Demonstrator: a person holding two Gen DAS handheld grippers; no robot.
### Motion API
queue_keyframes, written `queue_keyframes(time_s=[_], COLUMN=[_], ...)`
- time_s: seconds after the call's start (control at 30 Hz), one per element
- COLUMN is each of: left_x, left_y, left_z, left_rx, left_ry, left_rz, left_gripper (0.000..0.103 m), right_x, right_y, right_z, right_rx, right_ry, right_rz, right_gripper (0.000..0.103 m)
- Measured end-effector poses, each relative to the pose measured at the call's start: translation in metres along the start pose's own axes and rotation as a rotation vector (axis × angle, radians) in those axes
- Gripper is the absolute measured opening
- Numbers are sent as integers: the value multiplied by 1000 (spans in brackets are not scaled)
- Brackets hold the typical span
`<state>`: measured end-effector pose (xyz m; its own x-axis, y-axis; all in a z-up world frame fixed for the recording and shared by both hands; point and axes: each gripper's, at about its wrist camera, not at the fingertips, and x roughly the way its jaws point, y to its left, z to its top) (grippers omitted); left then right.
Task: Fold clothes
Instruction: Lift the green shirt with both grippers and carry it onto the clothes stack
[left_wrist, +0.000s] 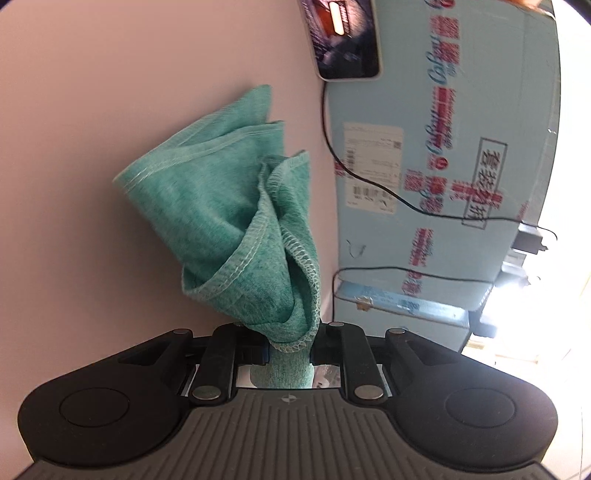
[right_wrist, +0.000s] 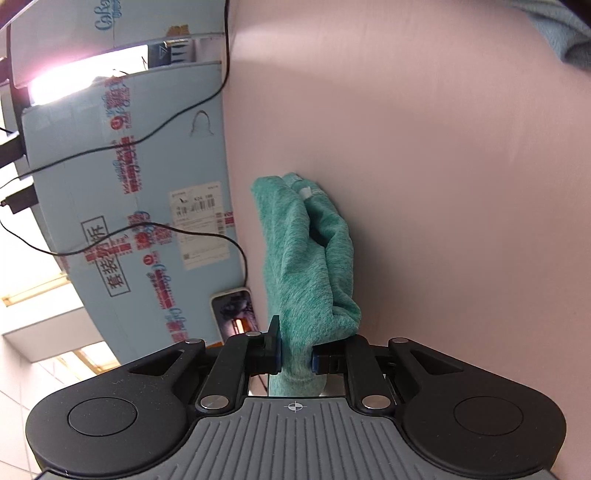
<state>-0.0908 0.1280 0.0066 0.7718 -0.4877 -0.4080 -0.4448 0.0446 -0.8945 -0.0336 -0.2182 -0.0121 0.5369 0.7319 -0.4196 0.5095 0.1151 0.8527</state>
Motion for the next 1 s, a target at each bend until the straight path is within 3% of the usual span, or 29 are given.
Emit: queue_keyframes(time_s=[0.4, 0.73, 1.0], left_x=[51, 123, 170], left_y=[-59, -118, -145], left_z=[-31, -109, -170], left_rx=[149, 296, 411], left_ry=[182, 394, 479], left_rz=[-50, -129, -153], left_gripper=[16, 16, 16], right_x=[-46, -136, -204], right_y=[37, 67, 69], right_z=[30, 69, 99], right_rx=[-39, -125, -147], right_ry=[-111, -312, -472], right_rz=[121, 202, 200], right_gripper=[13, 13, 13])
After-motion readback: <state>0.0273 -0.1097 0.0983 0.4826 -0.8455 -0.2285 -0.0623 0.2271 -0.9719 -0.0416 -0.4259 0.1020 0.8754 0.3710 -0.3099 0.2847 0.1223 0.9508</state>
